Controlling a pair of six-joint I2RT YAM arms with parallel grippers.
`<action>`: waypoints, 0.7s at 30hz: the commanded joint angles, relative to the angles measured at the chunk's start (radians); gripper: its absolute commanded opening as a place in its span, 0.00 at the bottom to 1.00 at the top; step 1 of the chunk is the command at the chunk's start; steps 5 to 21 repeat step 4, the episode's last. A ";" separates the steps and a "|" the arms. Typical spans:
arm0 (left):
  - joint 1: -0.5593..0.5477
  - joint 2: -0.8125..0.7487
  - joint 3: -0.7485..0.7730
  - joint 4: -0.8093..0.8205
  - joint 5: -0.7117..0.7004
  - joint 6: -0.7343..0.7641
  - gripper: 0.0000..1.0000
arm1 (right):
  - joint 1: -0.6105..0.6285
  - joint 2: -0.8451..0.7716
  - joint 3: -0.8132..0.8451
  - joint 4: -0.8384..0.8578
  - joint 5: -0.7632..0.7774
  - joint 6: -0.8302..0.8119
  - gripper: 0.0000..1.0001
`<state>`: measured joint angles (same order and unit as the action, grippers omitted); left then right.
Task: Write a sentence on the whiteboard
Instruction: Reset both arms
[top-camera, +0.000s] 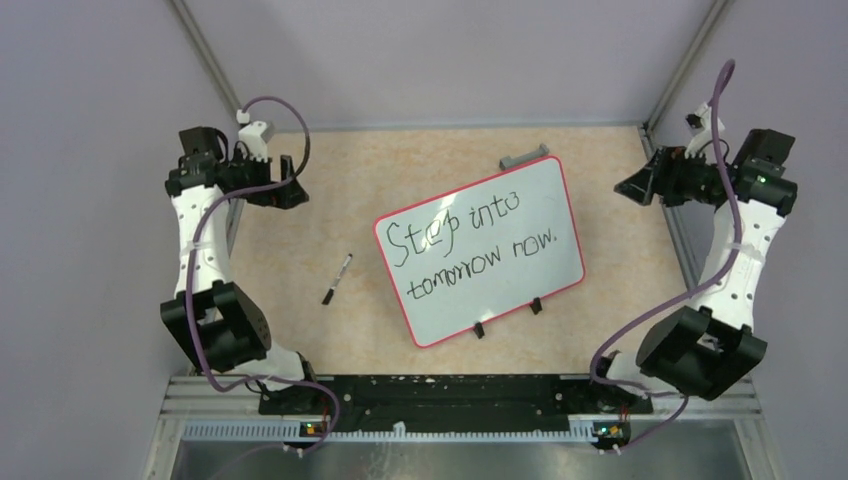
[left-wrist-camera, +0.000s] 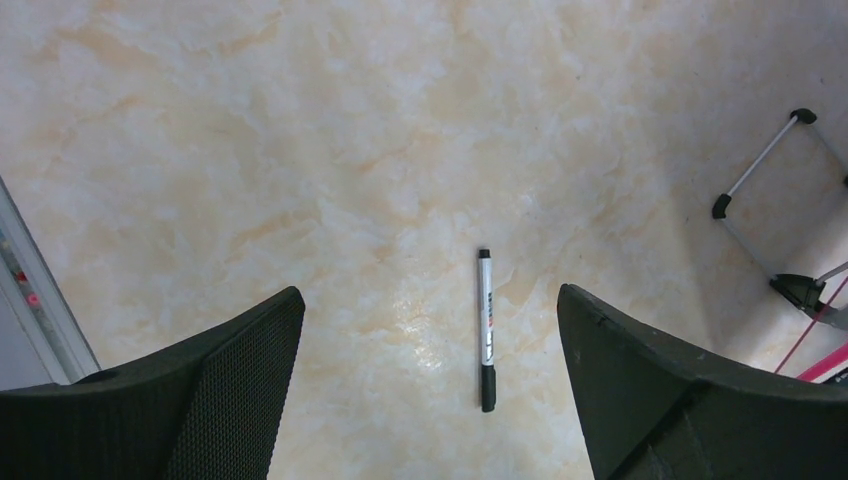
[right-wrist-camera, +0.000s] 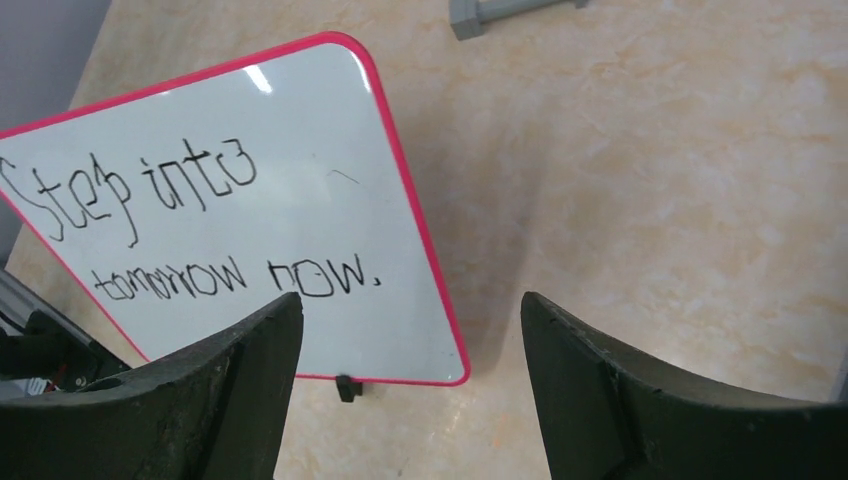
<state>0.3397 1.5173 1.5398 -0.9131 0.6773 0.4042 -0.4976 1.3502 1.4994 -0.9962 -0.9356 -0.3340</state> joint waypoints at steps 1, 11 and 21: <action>0.002 -0.049 -0.081 0.087 -0.025 -0.059 0.99 | -0.052 0.022 -0.021 -0.014 -0.013 -0.081 0.77; 0.002 -0.068 -0.115 0.109 -0.042 -0.065 0.99 | -0.053 0.023 -0.058 0.001 -0.006 -0.089 0.77; 0.002 -0.068 -0.115 0.109 -0.042 -0.065 0.99 | -0.053 0.023 -0.058 0.001 -0.006 -0.089 0.77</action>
